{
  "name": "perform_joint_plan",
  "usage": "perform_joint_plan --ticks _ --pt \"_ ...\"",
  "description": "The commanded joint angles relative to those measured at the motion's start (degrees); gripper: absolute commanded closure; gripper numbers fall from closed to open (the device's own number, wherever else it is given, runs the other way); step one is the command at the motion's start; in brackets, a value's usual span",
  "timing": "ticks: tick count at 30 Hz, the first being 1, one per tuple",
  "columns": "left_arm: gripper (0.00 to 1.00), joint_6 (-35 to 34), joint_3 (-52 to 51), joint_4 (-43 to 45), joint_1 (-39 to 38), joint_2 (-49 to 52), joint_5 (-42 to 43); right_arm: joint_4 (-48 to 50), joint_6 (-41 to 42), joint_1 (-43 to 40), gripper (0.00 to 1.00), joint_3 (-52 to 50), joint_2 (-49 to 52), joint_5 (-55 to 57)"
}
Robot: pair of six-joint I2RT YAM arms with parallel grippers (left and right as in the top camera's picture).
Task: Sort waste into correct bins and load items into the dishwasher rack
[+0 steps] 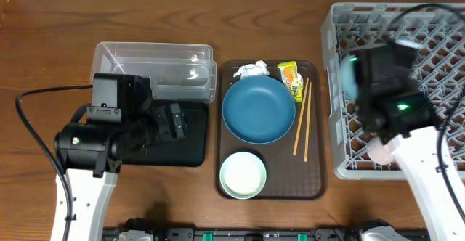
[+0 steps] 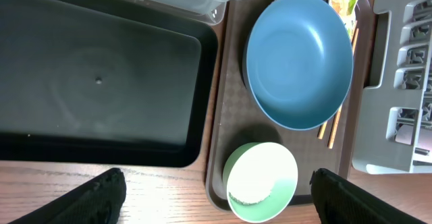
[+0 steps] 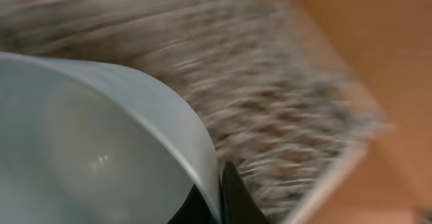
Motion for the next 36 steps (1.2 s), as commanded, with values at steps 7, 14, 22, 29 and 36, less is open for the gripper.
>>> perform_joint_plan --ticks 7,14,22,29,36 --pt "0.1 0.37 0.57 0.02 -0.13 -0.11 -0.52 12.79 -5.95 -15.47 0.99 0.35 7.34 14.14" --pt "0.1 0.37 0.57 0.02 -0.13 -0.11 -0.52 25.27 -20.37 -16.59 0.99 0.35 18.03 20.65" --pt "0.1 0.37 0.57 0.02 -0.13 -0.11 -0.52 33.75 -32.37 -13.51 0.98 0.35 27.56 24.92" --pt "0.1 0.37 0.57 0.02 -0.13 -0.11 -0.52 33.66 -34.12 -10.6 0.98 0.35 34.62 29.49" --pt "0.09 0.37 0.57 0.02 -0.13 -0.11 -0.52 33.9 -34.56 -10.27 0.99 0.35 36.35 31.87"
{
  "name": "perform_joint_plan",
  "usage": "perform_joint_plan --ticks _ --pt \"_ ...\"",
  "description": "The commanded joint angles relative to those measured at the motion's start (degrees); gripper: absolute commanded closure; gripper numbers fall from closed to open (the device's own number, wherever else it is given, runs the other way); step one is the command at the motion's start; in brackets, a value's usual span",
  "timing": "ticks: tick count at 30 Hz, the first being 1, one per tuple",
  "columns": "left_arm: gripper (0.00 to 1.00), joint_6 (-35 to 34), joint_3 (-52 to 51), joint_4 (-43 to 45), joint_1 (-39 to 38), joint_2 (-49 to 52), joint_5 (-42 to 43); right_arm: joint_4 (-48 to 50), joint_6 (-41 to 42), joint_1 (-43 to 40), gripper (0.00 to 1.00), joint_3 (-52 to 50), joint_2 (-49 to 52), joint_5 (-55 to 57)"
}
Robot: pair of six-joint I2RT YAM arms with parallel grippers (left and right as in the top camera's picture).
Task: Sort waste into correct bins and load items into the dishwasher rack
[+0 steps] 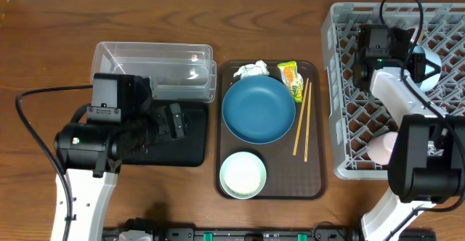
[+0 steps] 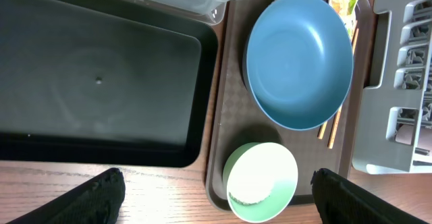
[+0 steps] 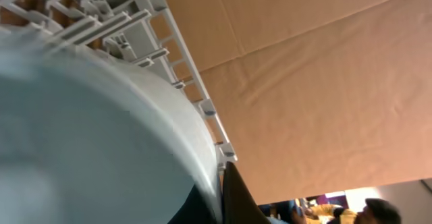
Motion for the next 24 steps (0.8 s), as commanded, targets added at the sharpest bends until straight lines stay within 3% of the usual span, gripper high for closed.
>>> perform_joint_plan --ticks 1,9,12,17,24 --pt "0.09 0.37 0.57 0.02 -0.13 -0.11 -0.52 -0.13 -1.18 0.61 0.99 -0.04 1.05 -0.98" --pt "0.09 0.37 0.57 0.0 -0.13 -0.11 -0.52 -1.46 -1.42 0.81 0.96 -0.04 -0.72 -6.16" --pt "0.09 0.37 0.57 0.0 -0.13 -0.11 -0.52 -3.26 -1.38 2.08 0.82 -0.04 -0.72 -12.15" --pt "0.09 0.37 0.57 0.02 -0.13 -0.11 -0.52 -4.5 -1.38 6.97 0.43 -0.02 -0.85 -21.22" --pt "0.09 0.37 0.57 0.02 -0.13 -0.11 -0.52 -8.2 -0.44 14.29 0.32 -0.02 -7.21 -41.79"
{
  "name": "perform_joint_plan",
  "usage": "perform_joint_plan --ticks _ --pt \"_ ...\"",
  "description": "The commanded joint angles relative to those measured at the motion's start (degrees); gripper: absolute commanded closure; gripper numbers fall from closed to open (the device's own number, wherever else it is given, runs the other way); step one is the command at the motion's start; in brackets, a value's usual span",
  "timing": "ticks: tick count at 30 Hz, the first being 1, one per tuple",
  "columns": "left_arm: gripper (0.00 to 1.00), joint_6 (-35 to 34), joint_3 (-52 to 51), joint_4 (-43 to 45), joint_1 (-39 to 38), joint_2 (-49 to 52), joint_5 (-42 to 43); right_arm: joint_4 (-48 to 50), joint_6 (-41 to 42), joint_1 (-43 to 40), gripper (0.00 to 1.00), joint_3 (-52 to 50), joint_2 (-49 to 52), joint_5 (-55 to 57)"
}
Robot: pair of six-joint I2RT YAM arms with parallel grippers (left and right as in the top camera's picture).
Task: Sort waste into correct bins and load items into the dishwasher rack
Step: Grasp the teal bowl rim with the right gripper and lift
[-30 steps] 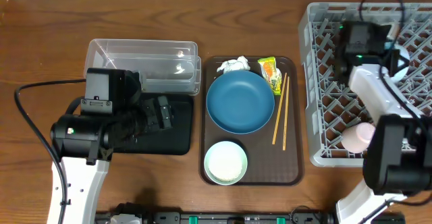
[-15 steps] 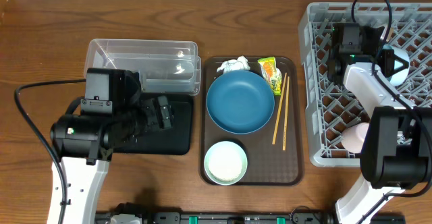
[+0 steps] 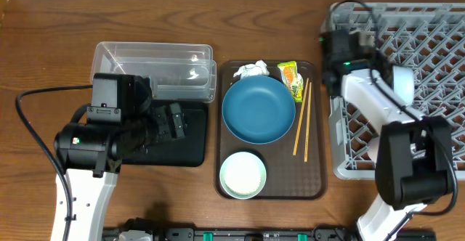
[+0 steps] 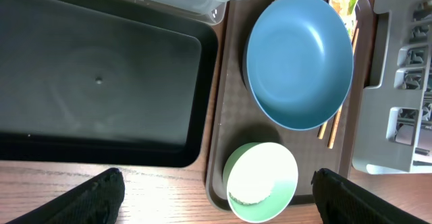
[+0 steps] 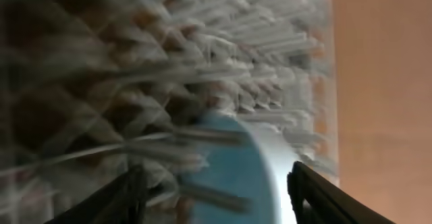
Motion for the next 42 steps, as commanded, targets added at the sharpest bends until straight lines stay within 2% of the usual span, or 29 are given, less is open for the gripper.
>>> perform_joint_plan --ticks 1,4,7,10,12,17,21,27,28,32,38,42 --pt "0.09 0.37 0.57 -0.02 -0.13 -0.11 -0.52 -0.7 2.1 2.6 0.32 0.09 -6.43 -16.13" --pt "0.09 0.37 0.57 0.0 -0.13 -0.11 -0.52 -2.21 3.98 4.74 0.31 0.09 -11.19 -26.71" --pt "0.09 0.37 0.57 -0.02 -0.13 -0.11 -0.5 -4.59 8.72 6.4 0.35 0.09 -14.56 -40.85" --pt "0.09 0.37 0.57 -0.02 -0.13 -0.11 -0.5 -7.54 14.95 8.11 0.37 0.04 -14.69 -56.41" --pt "0.09 0.37 0.57 -0.02 -0.13 -0.11 -0.5 -10.21 19.28 9.4 0.39 0.02 -13.22 -61.22" --pt "0.09 0.37 0.57 0.0 -0.13 -0.11 -0.52 -17.16 30.1 11.13 0.41 0.02 -6.88 -58.77" --pt "0.09 0.37 0.57 0.0 -0.13 -0.11 -0.5 -18.62 33.4 10.67 0.48 0.02 -1.46 -58.12" --pt "0.09 0.37 0.57 0.0 -0.13 -0.11 -0.5 -20.96 32.57 9.14 0.96 0.02 0.35 -58.1" --pt "0.09 0.37 0.57 -0.02 -0.13 -0.11 -0.5 -21.2 32.11 8.87 0.99 0.02 -0.15 -58.07" --pt "0.09 0.37 0.57 -0.02 -0.13 -0.11 -0.5 -22.16 30.88 7.78 0.99 0.04 -3.82 -56.24" --pt "0.09 0.37 0.57 0.0 -0.13 -0.11 -0.5 -22.6 28.3 4.94 0.99 0.04 -16.02 -45.03" --pt "0.09 0.35 0.57 0.0 -0.13 -0.11 -0.5 -20.0 27.91 4.28 0.99 0.04 -25.24 -25.62"
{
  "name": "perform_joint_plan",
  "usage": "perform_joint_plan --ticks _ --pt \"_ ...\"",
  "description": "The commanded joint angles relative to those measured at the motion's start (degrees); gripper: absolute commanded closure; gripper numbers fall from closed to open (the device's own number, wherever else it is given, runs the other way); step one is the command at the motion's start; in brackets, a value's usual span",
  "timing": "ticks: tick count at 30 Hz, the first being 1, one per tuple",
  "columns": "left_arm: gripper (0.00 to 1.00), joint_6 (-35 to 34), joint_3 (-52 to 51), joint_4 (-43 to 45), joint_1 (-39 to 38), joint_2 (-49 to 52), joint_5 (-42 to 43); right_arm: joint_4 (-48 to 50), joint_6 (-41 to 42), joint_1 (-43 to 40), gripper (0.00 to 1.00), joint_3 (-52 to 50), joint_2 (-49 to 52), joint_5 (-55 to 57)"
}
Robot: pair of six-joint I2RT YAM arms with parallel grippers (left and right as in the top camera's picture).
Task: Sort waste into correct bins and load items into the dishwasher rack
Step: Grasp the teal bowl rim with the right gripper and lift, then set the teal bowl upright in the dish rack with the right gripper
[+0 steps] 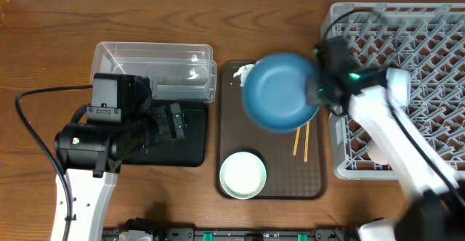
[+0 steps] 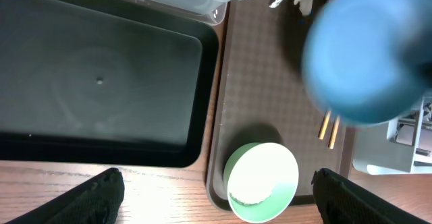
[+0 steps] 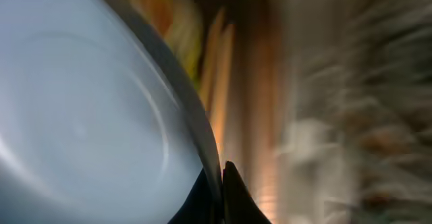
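My right gripper point(image 1: 317, 90) is shut on the rim of the blue plate point(image 1: 279, 91), which hangs blurred above the brown tray point(image 1: 229, 125). In the right wrist view the plate point(image 3: 88, 116) fills the left side, its rim pinched between the jaws point(image 3: 220, 178). On the tray's near end sits the green bowl point(image 1: 242, 174) point(image 2: 261, 180). The chopsticks point(image 1: 299, 143) and the white crumpled napkin point(image 1: 243, 72) show beside the plate. The plate hides the snack wrapper from overhead. My left gripper point(image 2: 217, 187) hangs open over the black tray point(image 2: 101, 82), holding nothing.
The grey dishwasher rack point(image 1: 429, 30) fills the right side, with a pale dish point(image 1: 398, 83) standing in it near my right arm. A clear plastic container point(image 1: 156, 67) stands behind the black tray point(image 1: 185, 143). Bare wood lies along the left and front.
My right gripper was open at the rack's left edge. It is now shut on the blue plate's rim, and the plate is off the brown tray. The left arm has not moved.
My right gripper held a pale dish over the rack, then was at the rack's far side still shut on it. Then it stood open near the rack's left edge with the dish left in the rack. Now it holds the blue plate above the tray.
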Motion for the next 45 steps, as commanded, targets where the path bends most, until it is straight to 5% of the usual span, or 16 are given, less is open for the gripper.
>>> perform_joint_plan --ticks 1,5,9,13,20,39,45 --pt "0.09 0.37 0.57 0.02 -0.13 -0.11 -0.37 1.79 -1.44 -0.52 0.99 0.44 -7.67 23.74" --pt "0.09 0.37 0.57 0.02 -0.13 -0.11 -0.37 8.9 -2.08 -1.55 0.99 0.44 -12.59 51.82" --pt "0.09 0.37 0.57 0.02 -0.13 -0.11 -0.39 18.38 -11.43 -6.86 0.99 0.44 -12.74 64.13" --pt "0.09 0.37 0.57 0.02 -0.13 -0.11 -0.37 24.2 -19.54 -14.49 0.99 0.44 -10.82 64.13" --pt "0.08 0.37 0.57 0.02 -0.13 -0.11 -0.37 25.46 -20.13 -25.51 0.99 0.42 -4.94 63.45" --pt "0.08 0.37 0.57 0.02 -0.13 -0.11 -0.39 25.73 -23.61 -21.88 0.98 0.42 8.87 63.69" --pt "0.09 0.37 0.57 0.02 -0.13 -0.11 -0.37 25.57 -27.61 -17.75 0.69 0.42 8.87 59.49"
